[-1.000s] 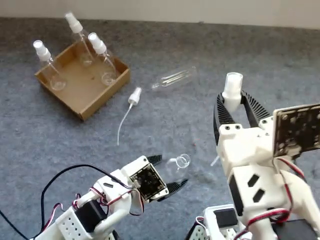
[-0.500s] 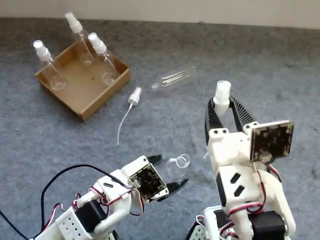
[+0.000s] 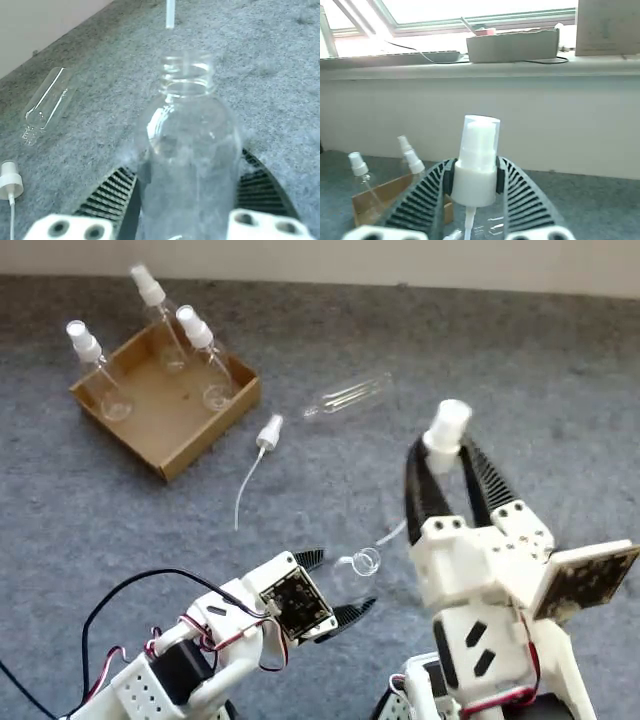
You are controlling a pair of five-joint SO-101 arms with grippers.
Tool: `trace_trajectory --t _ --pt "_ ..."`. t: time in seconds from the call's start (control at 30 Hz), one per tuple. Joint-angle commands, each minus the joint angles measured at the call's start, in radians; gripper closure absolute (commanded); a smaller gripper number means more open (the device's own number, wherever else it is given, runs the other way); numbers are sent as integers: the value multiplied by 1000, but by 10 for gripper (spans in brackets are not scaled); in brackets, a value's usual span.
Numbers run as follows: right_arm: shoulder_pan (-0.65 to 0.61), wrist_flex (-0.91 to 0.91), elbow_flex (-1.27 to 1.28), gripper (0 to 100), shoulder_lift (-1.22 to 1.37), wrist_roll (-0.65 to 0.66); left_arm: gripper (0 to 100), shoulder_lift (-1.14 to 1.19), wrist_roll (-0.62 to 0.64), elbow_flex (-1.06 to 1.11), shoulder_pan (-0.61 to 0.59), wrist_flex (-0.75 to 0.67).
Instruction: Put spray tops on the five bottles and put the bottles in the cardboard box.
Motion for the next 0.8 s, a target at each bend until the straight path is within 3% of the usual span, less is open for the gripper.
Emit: trace_trajectory --t 0.0,0.57,0.77 --pt "-88 -22 -4 991 -47 -6 846 -4 3 21 12 2" --pt "-93 27 128 991 -85 -6 846 -5 5 21 10 -6" --pt "-107 27 223 990 -85 -6 846 -5 3 21 -2 -92"
